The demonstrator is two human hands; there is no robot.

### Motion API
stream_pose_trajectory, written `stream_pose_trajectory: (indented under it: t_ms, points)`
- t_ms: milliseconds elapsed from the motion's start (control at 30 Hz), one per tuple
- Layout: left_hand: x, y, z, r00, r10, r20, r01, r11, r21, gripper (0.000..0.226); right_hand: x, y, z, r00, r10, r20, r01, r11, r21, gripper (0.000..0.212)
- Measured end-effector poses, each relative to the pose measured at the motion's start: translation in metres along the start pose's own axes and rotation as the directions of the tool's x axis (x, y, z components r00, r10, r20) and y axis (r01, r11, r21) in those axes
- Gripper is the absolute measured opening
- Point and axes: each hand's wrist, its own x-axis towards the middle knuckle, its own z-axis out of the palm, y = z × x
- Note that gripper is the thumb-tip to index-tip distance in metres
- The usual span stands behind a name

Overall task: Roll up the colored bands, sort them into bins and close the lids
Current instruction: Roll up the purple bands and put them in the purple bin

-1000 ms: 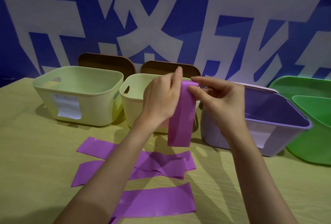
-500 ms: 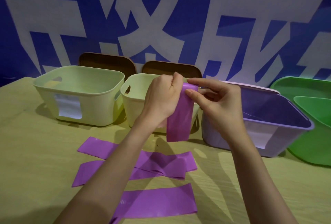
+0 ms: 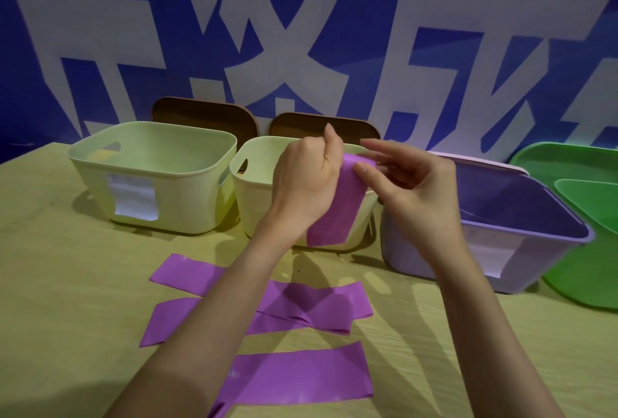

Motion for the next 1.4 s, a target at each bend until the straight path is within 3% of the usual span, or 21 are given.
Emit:
stream_pose_trajectory:
  t_ms: [167, 467, 667, 833, 1133, 1400]
  points:
    - [0.0007, 0.0018, -0.0008, 0.991, -0.126, 0.036, 0.128, 0.990, -0.065, 0.055, -0.0006, 0.0000, -0.0027, 0.996, -0.084, 0.025, 0.085, 0.995, -0.045, 0.027]
    - [-0.0010, -0.0018, -0.0011, 0.996, 0.078, -0.036, -0.074, 0.993, 0.091, 0.044, 0.0000, -0.0012, -0.0015, 0.997, 0.073, -0.008, -0.072, 0.992, 0.106, 0.020]
    - [-0.0024, 0.0005, -0.0006, 0.995, 0.068, -0.078, -0.060, 0.993, 0.103, 0.047, -0.0004, -0.0013, 0.0003, 0.999, 0.037, 0.001, -0.037, 0.995, 0.089, 0.027]
    - [-0.0006, -0.0003, -0.0003, 0.995, -0.066, -0.073, 0.071, 0.995, 0.070, 0.051, -0.0007, -0.0012, 0.0013, 1.000, -0.018, 0.018, 0.017, 0.999, 0.044, 0.024]
    - [-0.0033, -0.0017, -0.0002, 0.986, 0.134, -0.100, -0.112, 0.973, 0.203, 0.035, -0.0001, -0.0015, -0.0022, 0.987, 0.159, -0.014, -0.154, 0.971, 0.181, 0.017]
    - [-0.0014, -0.0007, 0.0004, 0.997, 0.011, -0.077, -0.002, 0.994, 0.108, 0.049, 0.0001, -0.0008, 0.0017, 0.998, 0.058, 0.002, -0.058, 0.996, 0.067, 0.022]
